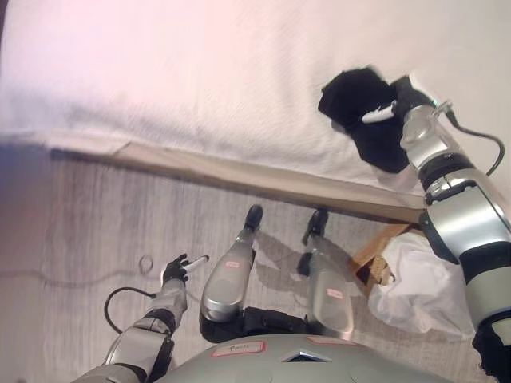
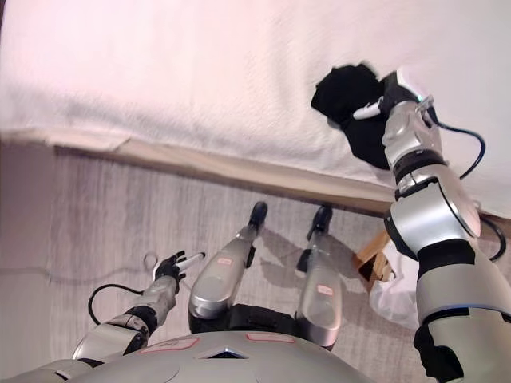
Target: Put the clothes on the bed into the basket.
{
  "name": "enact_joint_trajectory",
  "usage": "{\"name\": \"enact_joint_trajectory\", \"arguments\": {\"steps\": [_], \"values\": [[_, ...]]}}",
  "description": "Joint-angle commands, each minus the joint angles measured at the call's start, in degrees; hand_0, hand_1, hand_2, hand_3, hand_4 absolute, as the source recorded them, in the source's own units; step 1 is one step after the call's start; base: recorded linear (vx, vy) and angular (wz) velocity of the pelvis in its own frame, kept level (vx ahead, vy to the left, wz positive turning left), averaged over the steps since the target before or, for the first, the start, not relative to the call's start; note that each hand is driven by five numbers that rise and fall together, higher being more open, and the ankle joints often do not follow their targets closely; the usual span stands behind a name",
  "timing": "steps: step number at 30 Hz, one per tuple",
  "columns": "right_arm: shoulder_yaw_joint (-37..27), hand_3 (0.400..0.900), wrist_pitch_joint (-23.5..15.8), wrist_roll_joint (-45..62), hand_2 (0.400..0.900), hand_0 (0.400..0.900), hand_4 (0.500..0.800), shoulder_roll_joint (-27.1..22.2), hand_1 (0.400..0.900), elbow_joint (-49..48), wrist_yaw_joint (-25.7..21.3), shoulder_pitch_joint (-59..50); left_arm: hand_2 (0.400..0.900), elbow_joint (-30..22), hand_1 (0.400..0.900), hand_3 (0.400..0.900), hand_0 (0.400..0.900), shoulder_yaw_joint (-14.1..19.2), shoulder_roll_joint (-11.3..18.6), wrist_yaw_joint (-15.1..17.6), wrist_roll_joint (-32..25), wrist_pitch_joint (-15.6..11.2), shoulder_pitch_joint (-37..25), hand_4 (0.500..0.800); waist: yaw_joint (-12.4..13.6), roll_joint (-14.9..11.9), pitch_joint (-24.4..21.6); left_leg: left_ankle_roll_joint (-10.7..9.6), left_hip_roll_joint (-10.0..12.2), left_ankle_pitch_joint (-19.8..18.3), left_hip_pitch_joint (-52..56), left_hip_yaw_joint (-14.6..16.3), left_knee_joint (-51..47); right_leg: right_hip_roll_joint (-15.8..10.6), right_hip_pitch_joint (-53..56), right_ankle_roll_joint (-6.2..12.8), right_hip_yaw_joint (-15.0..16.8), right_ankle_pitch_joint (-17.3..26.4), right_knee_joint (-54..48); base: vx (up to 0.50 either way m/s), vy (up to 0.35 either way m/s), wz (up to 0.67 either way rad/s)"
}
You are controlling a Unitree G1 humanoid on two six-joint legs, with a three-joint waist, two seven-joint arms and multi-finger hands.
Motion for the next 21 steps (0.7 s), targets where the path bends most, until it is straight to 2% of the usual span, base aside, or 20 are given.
{"name": "enact_joint_trajectory", "arguments": {"steps": [1,9,10,14,17,21], "values": [[1.8,0.400,-0.1,-3.1,0.400,0.400,0.500,-8.6,0.400,-0.2,-1.9,-1.9,0.900,5.0,0.900,0.900,0.900,0.8,2.1,-0.2,2.7,0.2,3.4,0.800,-3.4,0.2,-7.0,0.4,0.5,1.2,3.4,2.6,-6.9,1.7,3.2,0.80,2.3,-0.8,3.0,0.11,0.022,-0.62],[-3.0,0.400,-0.6,-2.3,0.400,0.400,0.500,-16.6,0.400,-3.3,-0.1,5.1,0.900,6.6,0.900,0.900,0.900,1.6,2.1,-2.0,6.2,1.5,3.5,0.800,-9.3,-0.2,-13.2,0.6,1.4,-1.7,9.7,9.3,-7.7,3.1,6.2,1.56,8.3,-0.4,1.7,0.09,0.015,-0.50],[-3.0,0.400,-0.6,-2.3,0.400,0.400,0.500,-16.6,0.400,-3.3,-0.1,5.2,0.900,6.6,0.900,0.900,0.900,1.6,2.1,-2.0,6.2,1.5,3.5,0.800,-9.2,-0.3,-13.2,0.6,1.5,-1.8,9.8,9.3,-7.7,3.1,6.3,1.56,8.4,-0.4,1.7,0.07,0.003,-0.51],[-4.4,0.400,-0.6,-3.3,0.400,0.400,0.500,-19.6,0.400,-3.0,1.0,8.5,0.900,6.8,0.900,0.900,0.900,0.9,1.9,-2.9,7.9,1.9,3.7,0.800,-11.6,0.1,-14.7,0.8,1.9,-3.3,12.4,13.0,-7.7,4.3,7.1,2.08,12.0,-0.5,1.8,0.05,0.001,-0.54],[-4.9,0.400,-0.4,-4.1,0.400,0.400,0.500,-20.7,0.400,-2.7,1.7,10.1,0.900,6.7,0.900,0.900,0.900,0.6,1.6,-3.3,8.5,2.0,3.9,0.800,-12.6,0.3,-15.4,0.8,2.2,-3.6,13.0,14.5,-7.7,4.8,6.9,2.16,13.5,-0.5,2.0,0.02,-0.016,-0.40],[-5.3,0.400,-0.4,-4.6,0.400,0.400,0.500,-21.7,0.400,-2.3,2.0,11.2,0.900,6.6,0.900,0.900,0.900,0.1,1.3,-3.5,9.0,2.2,3.8,0.800,-13.4,0.8,-15.6,0.8,2.3,-3.8,13.6,15.2,-7.7,5.0,7.1,2.18,14.2,-0.8,2.2,0.01,-0.018,-0.20]]}}
